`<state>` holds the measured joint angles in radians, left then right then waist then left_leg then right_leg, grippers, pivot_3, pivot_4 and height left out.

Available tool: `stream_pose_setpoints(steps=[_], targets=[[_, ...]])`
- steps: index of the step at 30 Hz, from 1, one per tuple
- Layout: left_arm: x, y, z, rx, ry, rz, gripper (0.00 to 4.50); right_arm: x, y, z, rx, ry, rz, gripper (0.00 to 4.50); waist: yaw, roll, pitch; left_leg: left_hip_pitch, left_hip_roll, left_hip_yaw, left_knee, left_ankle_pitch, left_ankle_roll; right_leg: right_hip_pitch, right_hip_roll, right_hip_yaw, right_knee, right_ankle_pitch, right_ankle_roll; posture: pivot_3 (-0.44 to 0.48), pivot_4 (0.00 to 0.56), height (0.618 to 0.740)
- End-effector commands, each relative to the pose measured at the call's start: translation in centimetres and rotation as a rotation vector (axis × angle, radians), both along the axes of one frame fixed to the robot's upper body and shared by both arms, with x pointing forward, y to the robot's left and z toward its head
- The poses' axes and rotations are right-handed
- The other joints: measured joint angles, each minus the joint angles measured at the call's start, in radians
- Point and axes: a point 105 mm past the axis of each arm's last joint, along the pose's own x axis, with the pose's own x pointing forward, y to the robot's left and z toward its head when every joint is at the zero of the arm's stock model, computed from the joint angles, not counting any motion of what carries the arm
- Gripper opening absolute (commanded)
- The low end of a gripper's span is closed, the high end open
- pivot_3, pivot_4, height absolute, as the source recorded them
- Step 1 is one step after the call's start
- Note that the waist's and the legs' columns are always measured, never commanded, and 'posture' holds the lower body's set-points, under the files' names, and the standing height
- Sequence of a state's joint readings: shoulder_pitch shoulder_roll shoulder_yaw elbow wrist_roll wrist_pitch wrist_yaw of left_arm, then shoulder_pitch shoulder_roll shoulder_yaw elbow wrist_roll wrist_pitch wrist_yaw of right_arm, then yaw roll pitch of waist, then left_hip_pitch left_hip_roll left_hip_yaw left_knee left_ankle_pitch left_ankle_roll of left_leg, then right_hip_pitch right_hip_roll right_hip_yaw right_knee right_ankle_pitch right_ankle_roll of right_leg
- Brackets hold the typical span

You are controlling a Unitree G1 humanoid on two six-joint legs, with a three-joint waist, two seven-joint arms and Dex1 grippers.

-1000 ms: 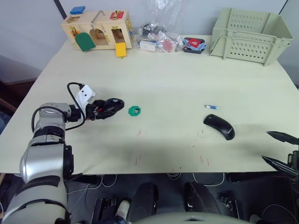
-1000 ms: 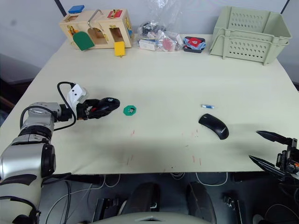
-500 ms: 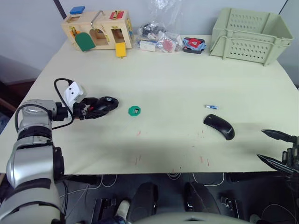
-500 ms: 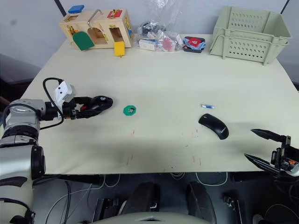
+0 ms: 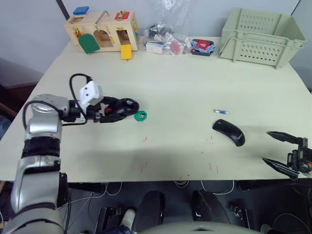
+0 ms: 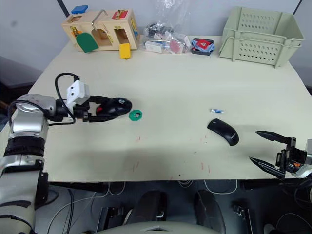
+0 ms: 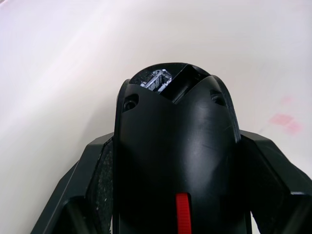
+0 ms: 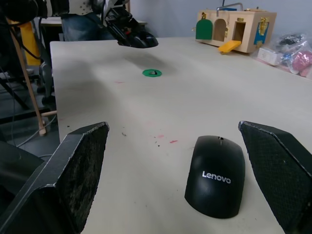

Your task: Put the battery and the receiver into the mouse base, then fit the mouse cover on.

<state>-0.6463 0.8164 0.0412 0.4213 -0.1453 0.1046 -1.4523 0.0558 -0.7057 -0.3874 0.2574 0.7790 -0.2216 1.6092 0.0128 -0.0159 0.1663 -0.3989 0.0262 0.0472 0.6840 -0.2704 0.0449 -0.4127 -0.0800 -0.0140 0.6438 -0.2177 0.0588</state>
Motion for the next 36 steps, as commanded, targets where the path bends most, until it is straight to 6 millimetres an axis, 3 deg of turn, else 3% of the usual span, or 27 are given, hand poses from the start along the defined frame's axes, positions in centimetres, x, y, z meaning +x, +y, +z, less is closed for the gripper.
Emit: stream_pose_setpoints(steps=[1, 5, 11, 17, 31, 36], targets=[[-0.9, -2.3, 1.2, 0.009, -0.044, -0.049, 2.91, 0.0, -0.2, 0.8, -0.009, -0.028, 0.008, 4.5, 0.0, 0.0, 0.0, 0.0, 0.0, 0.0, 0.0, 0.0, 0.0, 0.0, 0.0, 0.0, 0.0, 0.0, 0.0, 0.0, 0.15, 0.74], [-2.3, -6.5, 0.5, 0.009, 0.002, -0.132, 2.91, 0.0, -0.2, 0.9, -0.022, -0.02, 0.015, 4.5, 0.0, 0.0, 0.0, 0.001, 0.0, 0.0, 0.0, 0.0, 0.0, 0.0, 0.0, 0.001, 0.0, 0.0, 0.0, 0.0, 0.15, 0.74], [-4.6, -11.2, -1.3, -0.002, 0.04, -0.226, 2.91, 0.0, -0.3, 1.2, -0.029, -0.02, 0.018, 4.5, 0.0, 0.0, 0.0, 0.001, 0.0, 0.0, 0.0, 0.0, 0.0, 0.0, 0.0, 0.001, 0.0, 0.0, 0.0, 0.0, 0.15, 0.74], [-6.4, -14.4, -3.4, 0.005, 0.07, -0.281, 2.91, -0.2, -0.2, 1.4, -0.034, -0.018, 0.025, 4.5, 0.0, 0.0, 0.0, 0.002, 0.0, -0.001, 0.0, 0.0, 0.0, 0.0, 0.001, 0.002, 0.0, 0.0, 0.0, 0.0, 0.15, 0.74], [-5.6, -15.3, -8.3, 0.123, 0.075, -0.244, 2.91, 0.1, 0.2, 1.3, -0.039, -0.002, 0.033, 4.5, 0.001, 0.001, 0.0, 0.002, -0.001, -0.002, 0.0, 0.0, 0.0, 0.0, 0.001, 0.003, 0.0, 0.0, 0.0, 0.0, 0.15, 0.74], [-5.5, -15.0, -8.9, 0.141, 0.072, -0.242, 2.91, 1.7, -0.3, 1.1, -0.046, 0.027, -0.086, 4.5, 0.003, 0.002, -0.001, 0.002, -0.001, -0.002, 0.0, 0.0, 0.0, 0.001, 0.0, 0.003, 0.0, 0.0, 0.0, 0.0, 0.15, 0.74]])
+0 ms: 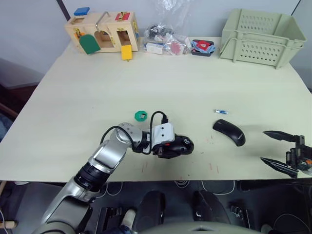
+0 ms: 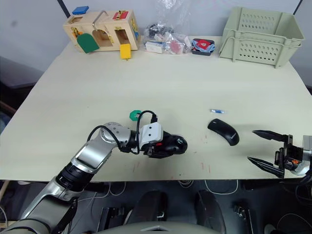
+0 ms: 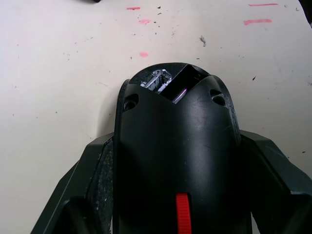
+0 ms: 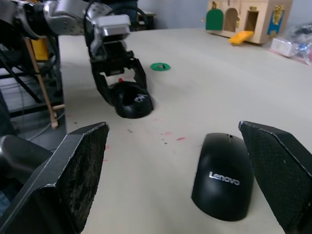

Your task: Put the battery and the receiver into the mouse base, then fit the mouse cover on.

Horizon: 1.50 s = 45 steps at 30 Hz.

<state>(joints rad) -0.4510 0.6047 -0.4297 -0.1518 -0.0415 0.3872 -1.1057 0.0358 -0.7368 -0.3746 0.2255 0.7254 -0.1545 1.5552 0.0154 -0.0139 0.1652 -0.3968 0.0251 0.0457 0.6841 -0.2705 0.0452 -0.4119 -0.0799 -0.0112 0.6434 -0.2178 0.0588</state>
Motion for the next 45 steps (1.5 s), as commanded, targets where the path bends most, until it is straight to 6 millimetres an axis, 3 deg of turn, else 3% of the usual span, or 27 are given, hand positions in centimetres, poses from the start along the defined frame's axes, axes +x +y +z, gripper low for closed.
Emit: stream_pose_setpoints(steps=[1, 7, 15, 19, 33, 41, 45], targets=[[0.1, 0.2, -0.6, 0.019, -0.008, 0.011, 2.91, 1.1, -0.6, 0.9, 0.004, -0.027, -0.095, 4.5, 0.0, 0.001, 0.0, 0.0, 0.0, 0.0, 0.0, 0.0, 0.0, 0.0, 0.0, 0.0, 0.0, 0.0, 0.0, 0.0, 0.15, 0.74], [-0.2, 0.1, -0.5, 0.015, -0.009, -0.005, 2.91, 5.0, -1.5, 1.3, -0.045, 0.006, -0.307, 4.5, 0.0, 0.001, -0.001, 0.0, 0.0, 0.0, 0.0, 0.0, 0.0, 0.0, 0.0, 0.0, 0.0, 0.0, 0.0, 0.0, 0.15, 0.74], [-0.2, 0.0, -0.4, 0.017, -0.007, -0.008, 2.91, 10.6, 0.0, 0.3, -0.272, 0.104, -0.359, 4.5, 0.0, 0.002, -0.001, 0.0, -0.001, 0.002, 0.0, 0.0, 0.0, 0.0, 0.0, 0.0, 0.0, 0.0, 0.0, 0.0, 0.15, 0.74], [-0.2, 0.0, -0.3, 0.017, -0.003, -0.01, 2.91, 12.7, 0.6, 0.3, -0.306, 0.102, -0.343, 4.5, -0.003, 0.002, -0.001, -0.001, -0.001, 0.003, 0.0, 0.0, 0.0, 0.0, 0.0, -0.001, -0.001, 0.0, 0.0, 0.0, 0.15, 0.74], [-0.1, -0.1, -0.3, 0.009, 0.004, 0.002, 2.91, 16.8, 4.3, -1.4, -0.423, 0.2, -0.269, 4.5, -0.004, 0.002, -0.001, -0.001, -0.001, 0.003, 0.0, 0.0, 0.0, 0.0, 0.0, 0.0, -0.001, 0.0, 0.0, 0.0, 0.15, 0.74], [-0.3, 0.1, -0.5, 0.011, 0.01, 0.008, 2.91, 17.3, 5.2, -1.6, -0.437, 0.209, -0.245, 4.5, -0.005, 0.003, -0.001, -0.001, -0.001, 0.003, 0.0, 0.0, 0.0, 0.0, 0.0, 0.0, -0.001, 0.001, 0.001, 0.0, 0.15, 0.74], [-0.4, 0.2, -0.4, 0.015, 0.011, 0.009, 2.91, 17.3, 5.2, -1.7, -0.437, 0.214, -0.241, 3.33, -0.007, 0.003, -0.001, -0.001, -0.001, 0.003, 0.0, 0.0, 0.0, 0.0, 0.0, 0.0, -0.001, 0.001, 0.001, 0.0, 0.15, 0.74]])
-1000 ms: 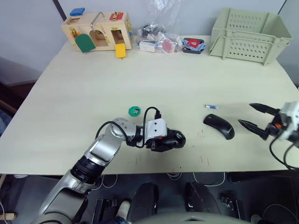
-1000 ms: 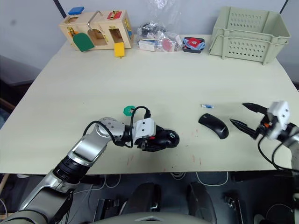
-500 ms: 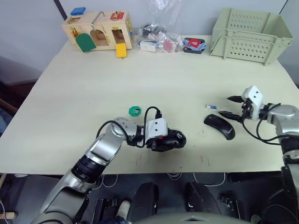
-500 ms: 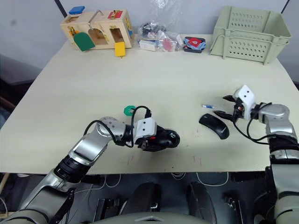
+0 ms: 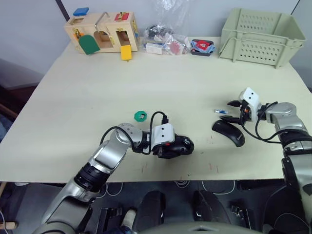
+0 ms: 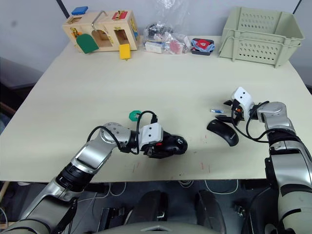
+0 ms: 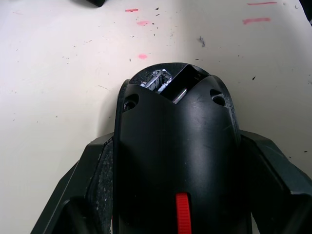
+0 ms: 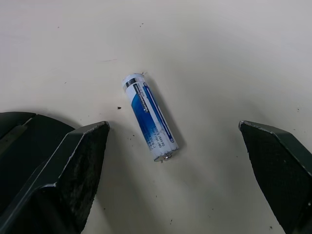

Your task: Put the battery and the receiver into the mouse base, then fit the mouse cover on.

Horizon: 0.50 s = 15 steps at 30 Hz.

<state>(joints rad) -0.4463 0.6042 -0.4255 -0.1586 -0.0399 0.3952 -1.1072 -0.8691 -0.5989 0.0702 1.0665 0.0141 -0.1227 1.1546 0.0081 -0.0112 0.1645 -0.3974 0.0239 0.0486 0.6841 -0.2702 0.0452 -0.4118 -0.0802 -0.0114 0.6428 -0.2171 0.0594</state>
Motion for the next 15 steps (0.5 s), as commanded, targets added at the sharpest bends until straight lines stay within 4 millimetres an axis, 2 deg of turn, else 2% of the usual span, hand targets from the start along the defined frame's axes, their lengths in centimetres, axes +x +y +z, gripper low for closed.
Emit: stream_pose_setpoints(steps=[1, 4, 5, 6, 7, 15], targets=[[-0.3, 0.1, -0.4, 0.016, 0.008, 0.005, 2.91, 0.3, -0.1, 0.9, 0.002, -0.031, 0.001, 2.79, 0.0, 0.0, 0.0, 0.0, 0.0, 0.0, 0.0, 0.0, 0.0, 0.0, 0.0, 0.0, 0.0, 0.0, 0.0, 0.0, 0.15, 0.74], [-0.4, 0.2, -0.5, 0.018, 0.01, 0.005, 2.91, 0.3, -0.1, 1.0, 0.009, -0.034, 0.006, 1.22, 0.0, 0.0, 0.0, 0.0, 0.0, 0.0, 0.0, 0.0, 0.0, 0.0, 0.0, 0.0, 0.0, 0.0, 0.0, 0.0, 0.15, 0.74], [-0.4, 0.2, -0.5, 0.018, 0.011, 0.005, 2.91, 0.3, -0.1, 1.0, 0.01, -0.036, 0.007, 0.91, 0.0, 0.0, 0.0, 0.0, 0.0, 0.0, 0.0, 0.0, 0.0, 0.0, 0.0, 0.0, 0.0, 0.0, 0.0, 0.0, 0.15, 0.74], [-0.4, 0.2, -0.5, 0.018, 0.011, 0.005, 2.91, 0.3, -0.2, 1.0, 0.01, -0.037, 0.007, 0.26, -0.001, 0.0, 0.0, 0.0, 0.0, 0.0, 0.0, 0.0, 0.0, 0.0, 0.0, 0.0, 0.0, 0.0, 0.0, 0.0, 0.15, 0.74], [-0.4, 0.2, -0.5, 0.018, 0.011, 0.005, 2.91, 0.2, -0.2, 1.1, 0.008, -0.039, 0.008, 0.14, 0.0, 0.0, 0.0, 0.0, 0.0, 0.0, 0.0, 0.0, 0.0, 0.0, 0.0, 0.0, 0.0, 0.0, 0.0, 0.0, 0.15, 0.74], [-0.1, 0.3, -0.5, 0.017, 0.009, 0.014, 2.91, -0.2, -1.3, 3.0, 0.025, -0.118, 0.001, 0.13, 0.0, 0.0, 0.0, 0.0, 0.0, 0.0, 0.0, 0.0, 0.0, 0.0, 0.0, 0.0, 0.0, 0.0, 0.0, 0.0, 0.15, 0.74]])
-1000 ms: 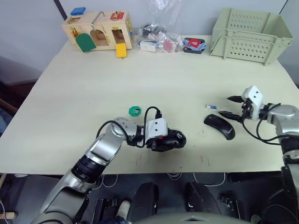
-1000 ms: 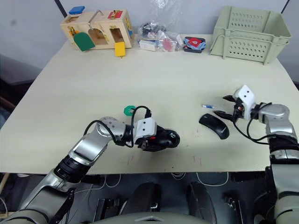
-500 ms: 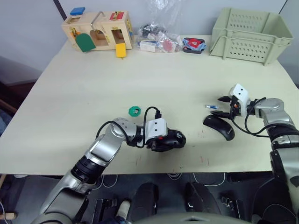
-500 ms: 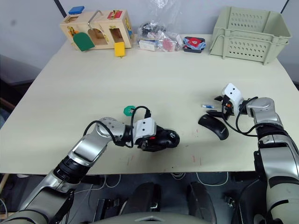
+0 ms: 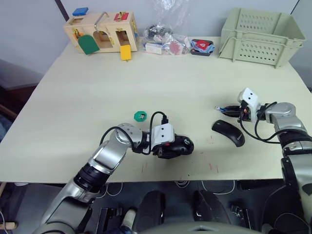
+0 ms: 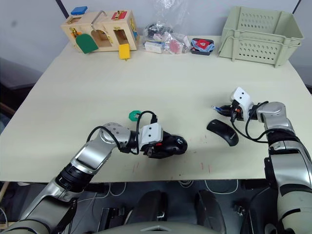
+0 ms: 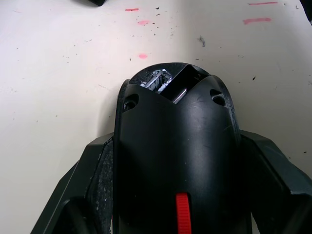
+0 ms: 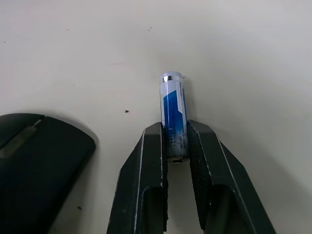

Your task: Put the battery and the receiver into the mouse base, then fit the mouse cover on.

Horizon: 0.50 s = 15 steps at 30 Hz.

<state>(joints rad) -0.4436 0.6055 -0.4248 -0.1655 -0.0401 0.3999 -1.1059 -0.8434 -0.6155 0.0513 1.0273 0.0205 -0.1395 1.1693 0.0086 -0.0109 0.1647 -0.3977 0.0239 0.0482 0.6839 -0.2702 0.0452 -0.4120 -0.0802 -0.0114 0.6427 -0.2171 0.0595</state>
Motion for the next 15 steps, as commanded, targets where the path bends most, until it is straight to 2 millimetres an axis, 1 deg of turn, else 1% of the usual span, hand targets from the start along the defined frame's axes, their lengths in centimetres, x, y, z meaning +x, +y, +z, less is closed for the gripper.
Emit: stream_pose_setpoints(steps=[1, 3, 6, 11, 15], targets=[[0.0, 0.4, -0.5, 0.018, 0.007, 0.014, 2.91, 0.0, -1.1, 3.0, 0.026, -0.102, -0.023, 0.13, -0.001, 0.0, 0.0, 0.0, 0.0, 0.0, 0.0, 0.0, 0.0, 0.0, 0.0, 0.0, 0.0, 0.0, 0.0, 0.0, 0.15, 0.74], [0.1, 0.4, -0.5, 0.021, 0.004, 0.016, 2.91, -0.6, -1.5, 4.0, 0.015, -0.123, -0.058, 0.13, 0.003, 0.0, 0.0, 0.0, 0.0, 0.0, 0.0, 0.0, 0.0, 0.0, 0.0, 0.0, 0.0, 0.0, 0.0, 0.0, 0.15, 0.74], [0.0, 0.3, -0.5, 0.022, 0.002, 0.017, 2.91, -2.0, -1.3, 4.9, 0.011, -0.114, -0.083, 0.13, 0.001, 0.001, 0.0, 0.0, 0.0, -0.001, 0.0, 0.0, 0.0, 0.0, 0.0, 0.0, 0.0, 0.0, 0.0, 0.0, 0.15, 0.74], [0.0, 0.4, -0.5, 0.027, 0.006, 0.014, 2.91, -5.7, 0.6, 6.3, 0.01, -0.06, -0.106, 0.13, 0.004, 0.001, 0.0, -0.001, 0.0, -0.004, 0.0, 0.0, 0.0, -0.001, 0.0, 0.0, 0.001, 0.0, 0.0, 0.0, 0.15, 0.74], [0.0, 0.3, -0.5, 0.028, 0.009, 0.013, 2.91, -8.7, 2.7, 6.9, -0.015, 0.013, -0.115, 0.13, 0.004, 0.001, 0.0, -0.001, 0.0, -0.004, 0.0, 0.0, 0.0, -0.001, 0.0, 0.0, 0.0, 0.0, 0.0, 0.0, 0.15, 0.74]])
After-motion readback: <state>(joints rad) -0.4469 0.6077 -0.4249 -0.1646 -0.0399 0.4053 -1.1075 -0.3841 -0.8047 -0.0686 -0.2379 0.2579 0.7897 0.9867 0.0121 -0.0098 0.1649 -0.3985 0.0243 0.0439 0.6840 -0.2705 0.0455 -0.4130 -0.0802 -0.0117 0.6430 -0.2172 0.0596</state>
